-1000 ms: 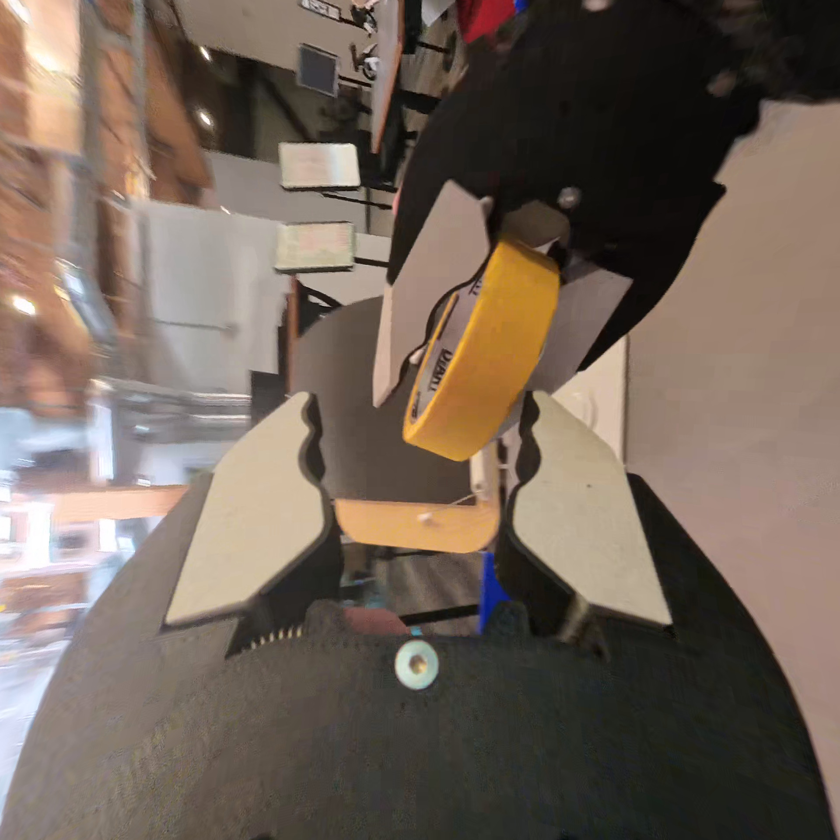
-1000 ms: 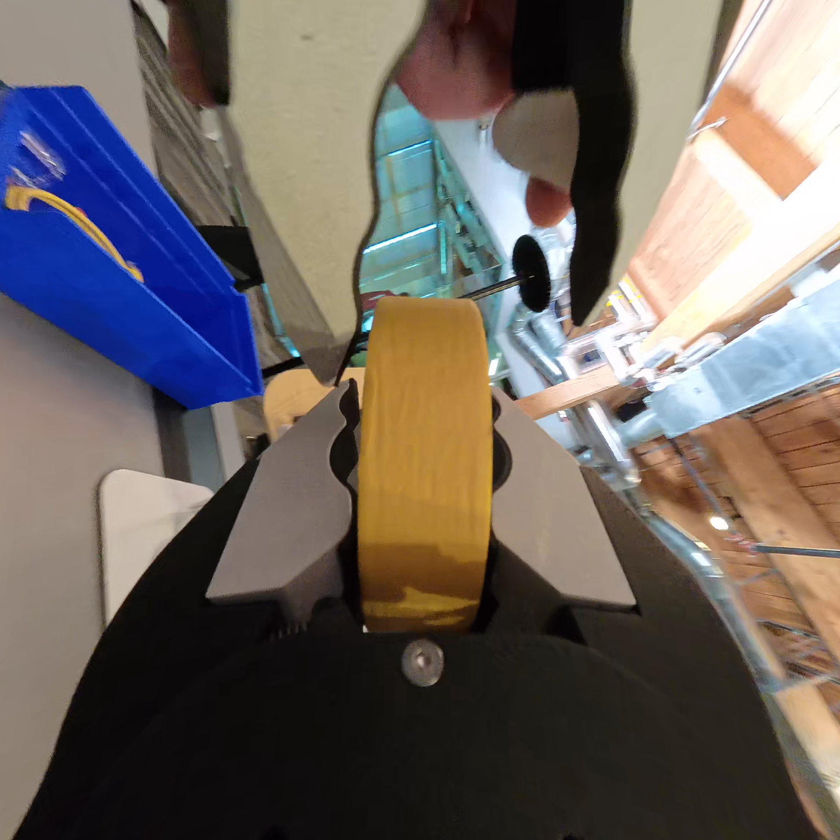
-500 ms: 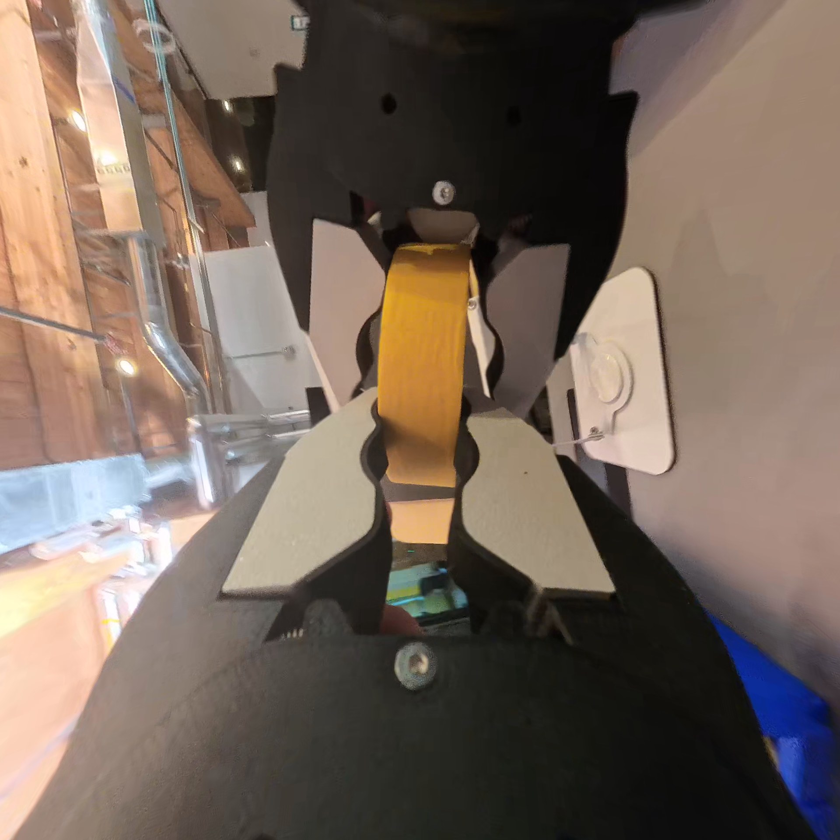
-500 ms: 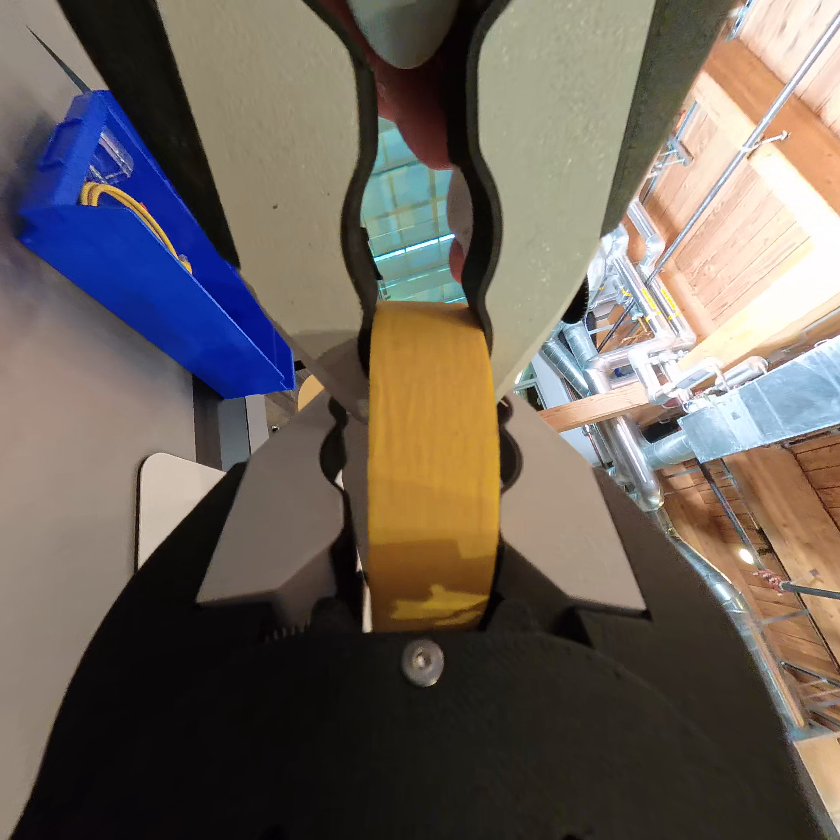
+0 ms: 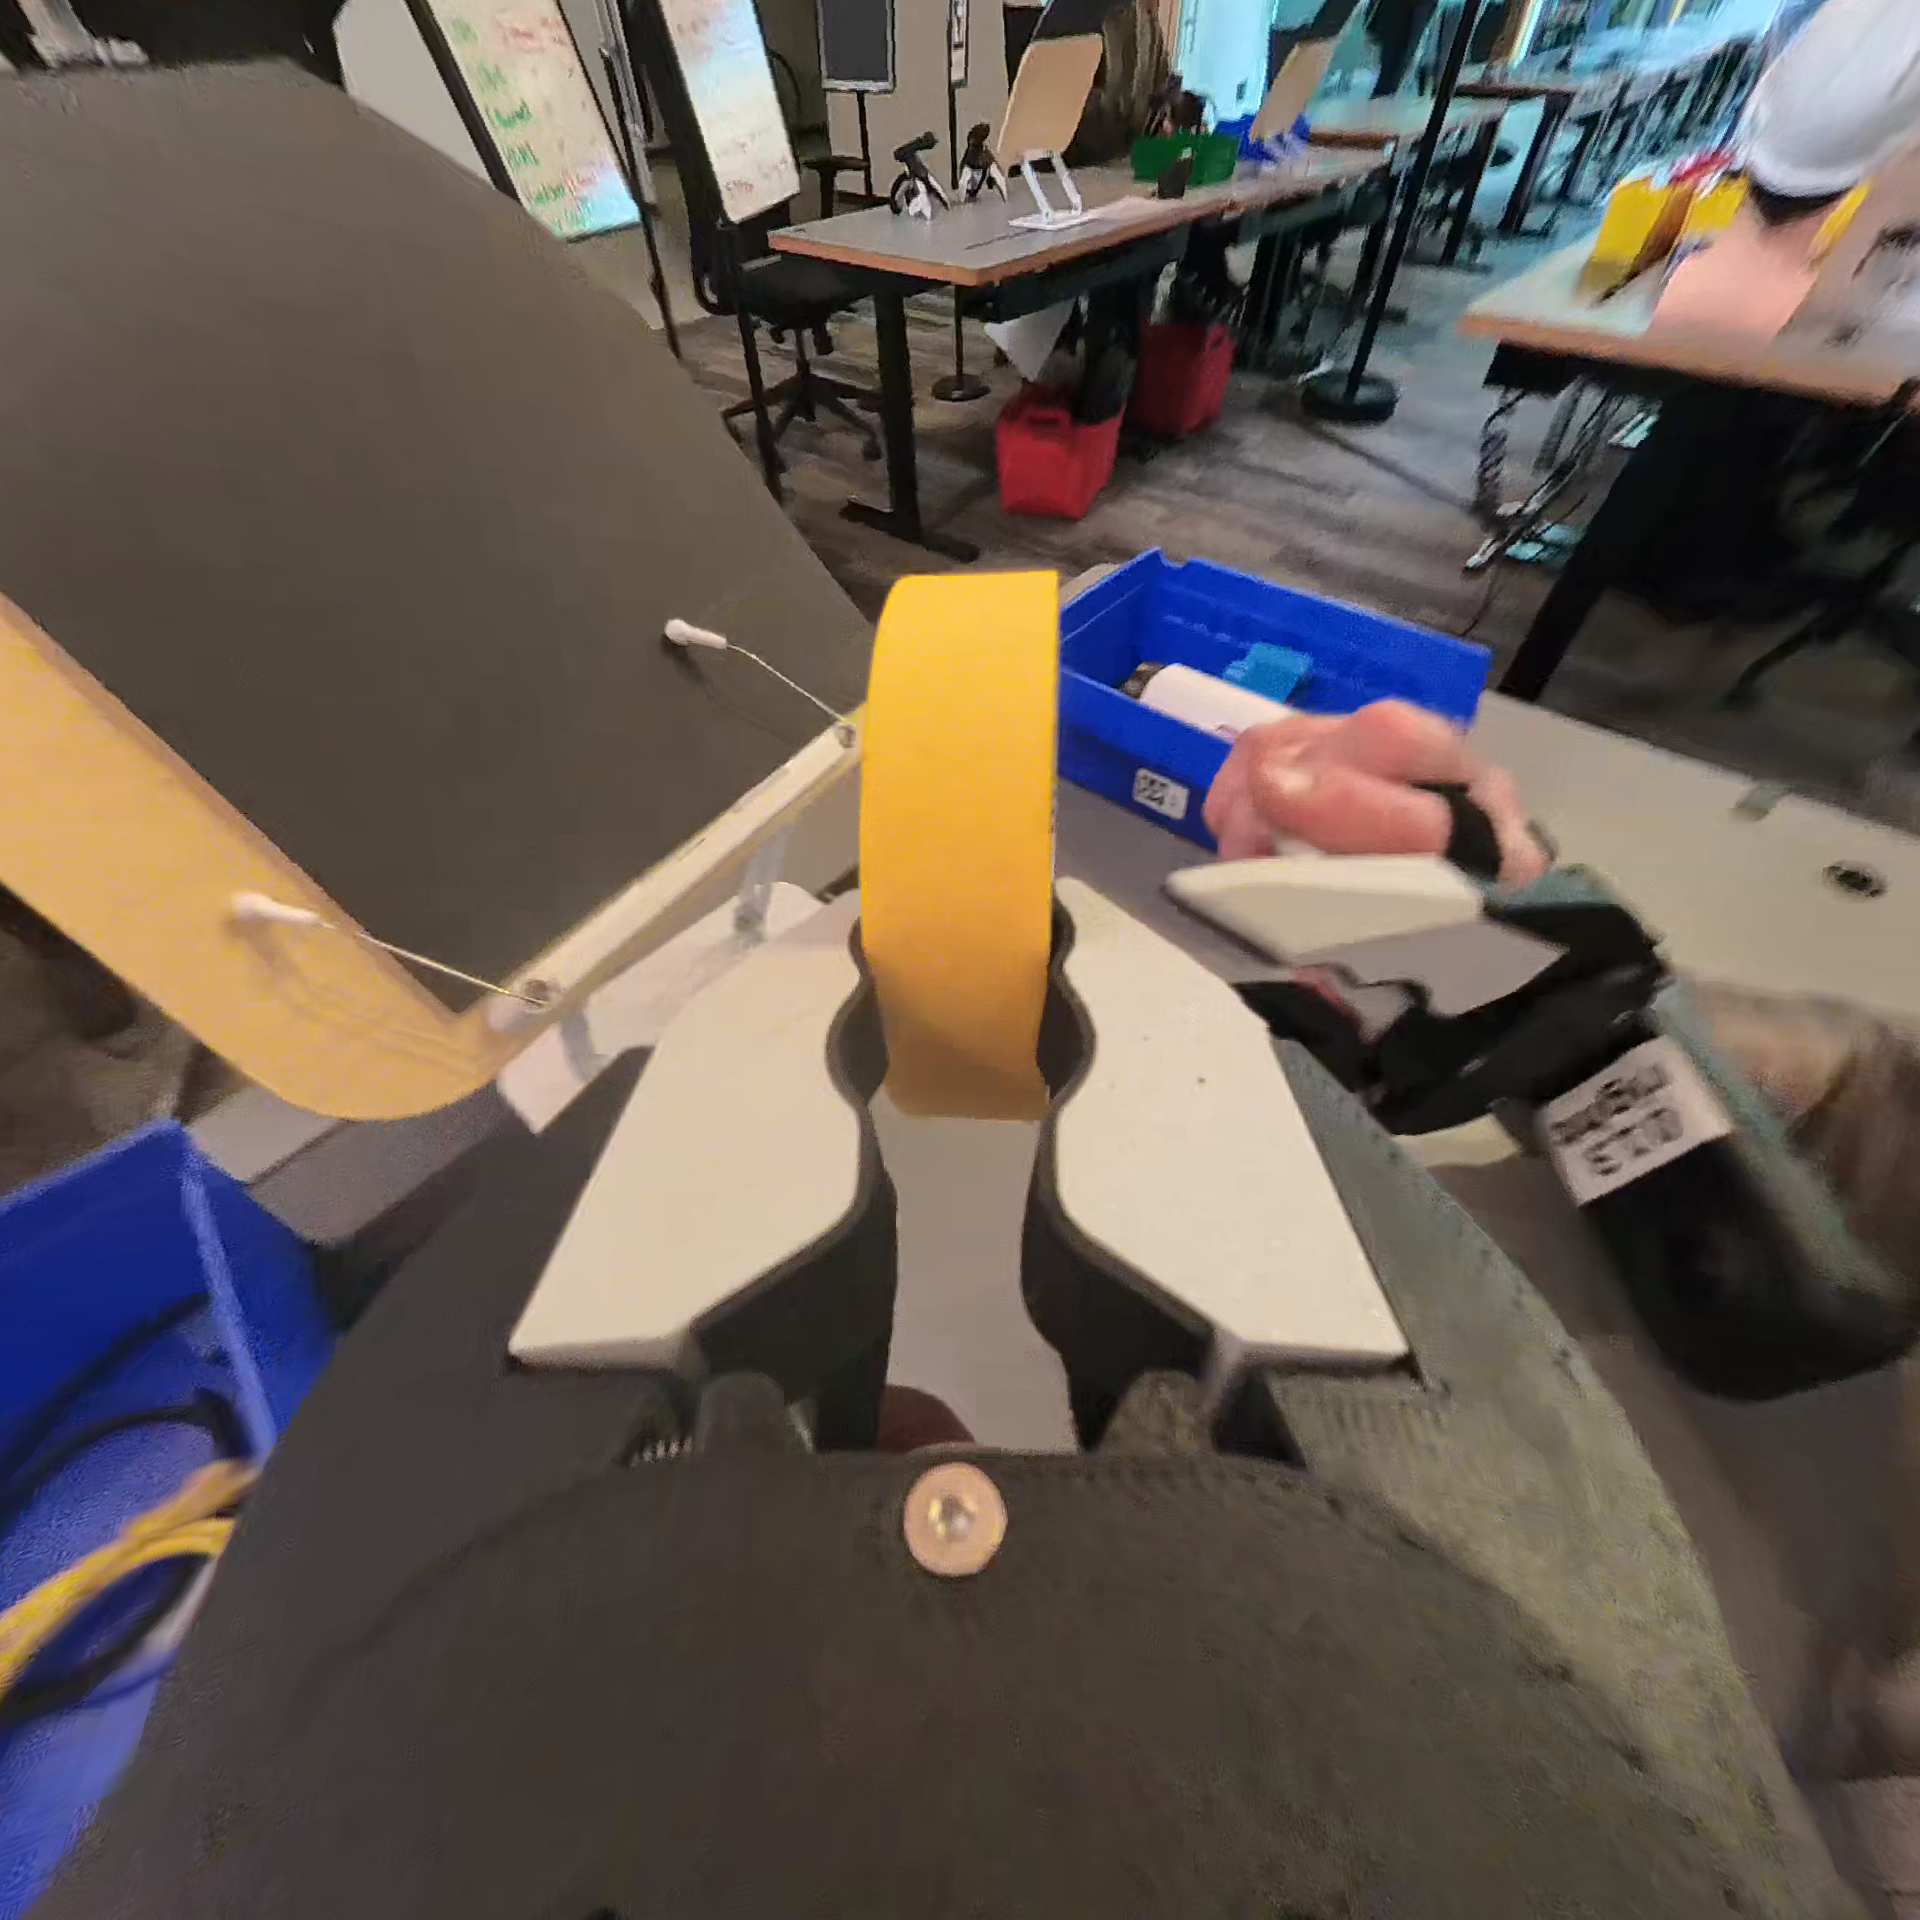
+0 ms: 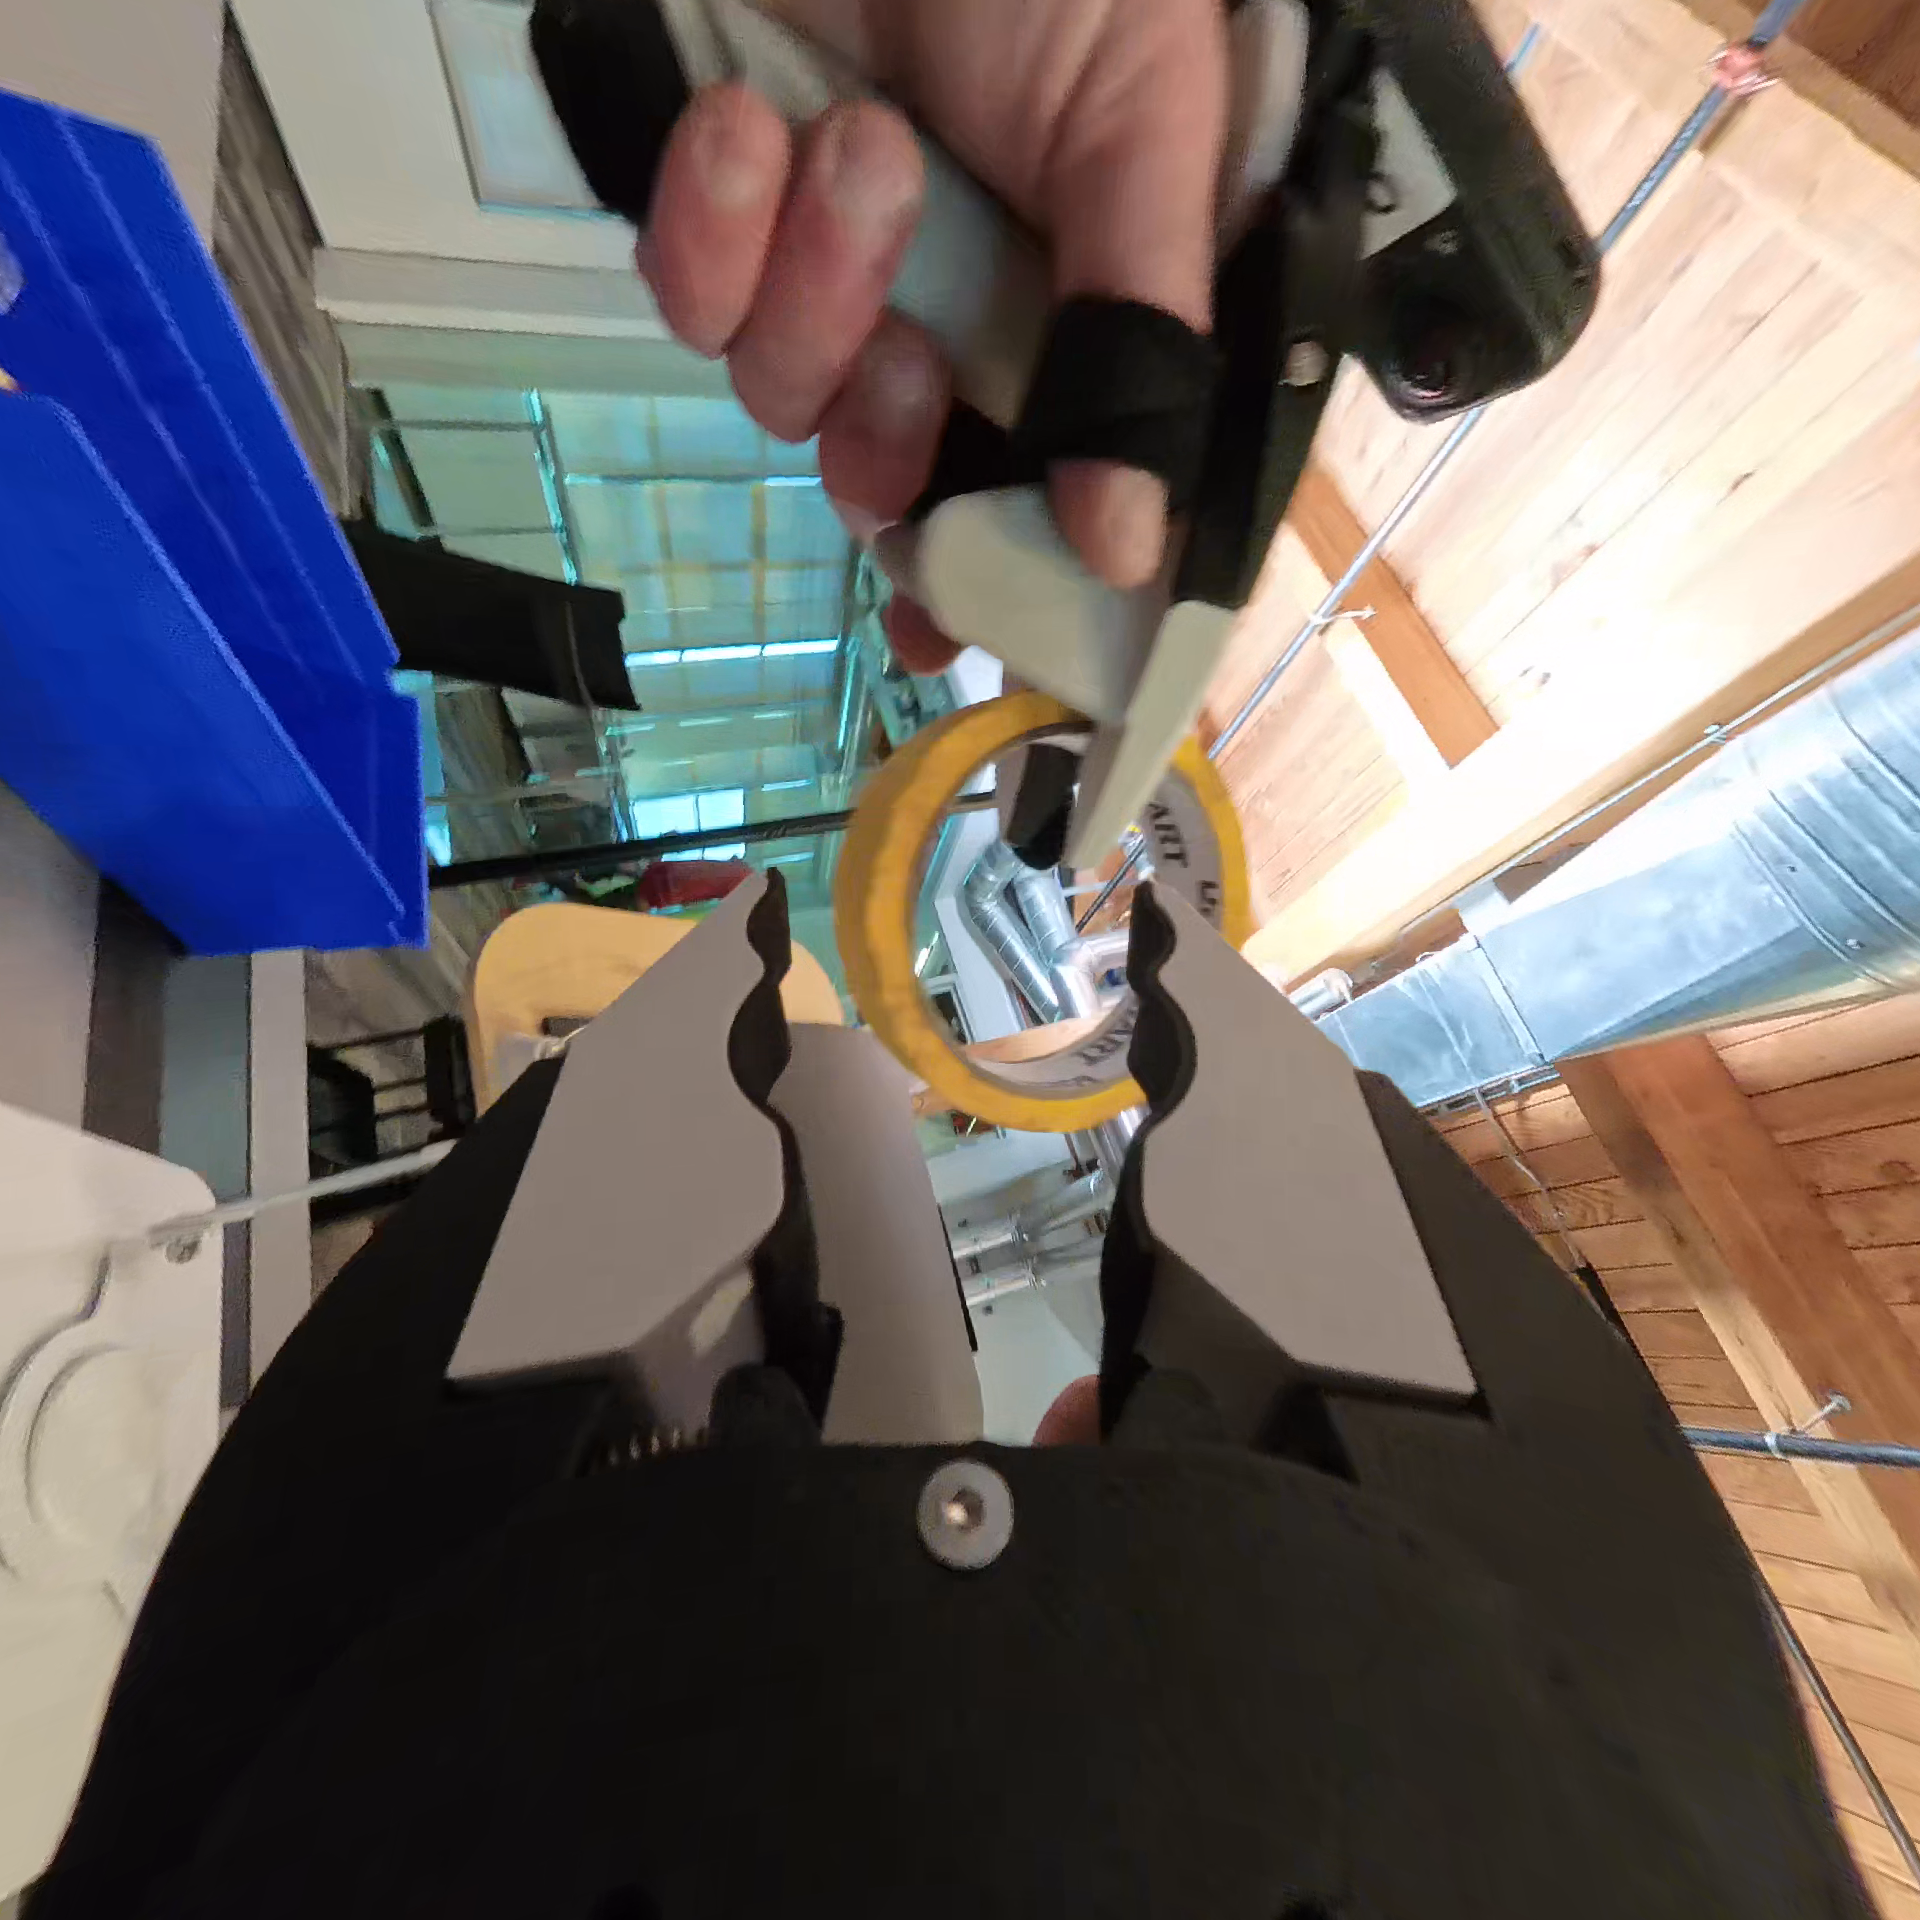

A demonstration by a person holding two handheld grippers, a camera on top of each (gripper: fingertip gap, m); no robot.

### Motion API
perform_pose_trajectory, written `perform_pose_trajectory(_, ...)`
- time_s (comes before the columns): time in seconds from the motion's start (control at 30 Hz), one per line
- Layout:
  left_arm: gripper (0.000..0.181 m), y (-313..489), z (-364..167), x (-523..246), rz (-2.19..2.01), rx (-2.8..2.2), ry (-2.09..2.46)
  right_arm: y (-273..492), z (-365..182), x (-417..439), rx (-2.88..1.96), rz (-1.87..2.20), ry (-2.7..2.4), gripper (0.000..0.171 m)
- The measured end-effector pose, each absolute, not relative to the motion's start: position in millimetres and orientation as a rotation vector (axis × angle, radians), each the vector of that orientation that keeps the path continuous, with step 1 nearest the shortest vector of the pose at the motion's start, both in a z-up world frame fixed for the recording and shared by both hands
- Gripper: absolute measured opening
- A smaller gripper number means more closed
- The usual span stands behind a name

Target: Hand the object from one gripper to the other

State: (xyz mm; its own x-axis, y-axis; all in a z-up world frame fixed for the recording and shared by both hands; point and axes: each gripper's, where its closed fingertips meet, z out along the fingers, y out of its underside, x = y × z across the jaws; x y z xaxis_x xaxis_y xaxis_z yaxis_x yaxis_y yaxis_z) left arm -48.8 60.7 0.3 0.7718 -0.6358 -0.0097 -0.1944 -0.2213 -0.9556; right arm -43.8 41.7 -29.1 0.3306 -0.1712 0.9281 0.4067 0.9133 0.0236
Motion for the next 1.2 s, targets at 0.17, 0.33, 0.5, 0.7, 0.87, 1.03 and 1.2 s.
perform_pose_trajectory(0.17,0.026,52,-8,-40,-0.654,-1.836,0.561,55,-41,-51,-0.271,-0.463,-1.182,0.020)
perform_pose_trajectory(0.33,0.026,53,-16,-43,-0.630,-1.824,0.589,55,-52,-55,-0.338,-0.384,-1.271,0.017)
perform_pose_trajectory(0.5,0.061,46,-7,-43,-0.310,-1.647,0.830,55,-65,-51,-0.496,-0.159,-1.461,0.007)
perform_pose_trajectory(0.7,0.066,31,-8,-38,0.434,-1.327,1.298,52,-81,-38,-0.611,-0.003,-1.643,0.007)
perform_pose_trajectory(0.87,0.071,20,-43,-23,0.916,-0.966,1.719,28,-103,-32,-0.662,0.209,-1.835,0.007)
perform_pose_trajectory(1.03,0.062,18,-83,-26,1.112,-0.795,1.979,-2,-123,-21,-0.675,0.428,-2.014,0.007)
perform_pose_trajectory(1.2,0.031,19,-87,-19,1.200,-0.700,1.950,-11,-135,-14,-0.703,0.487,-2.104,0.007)
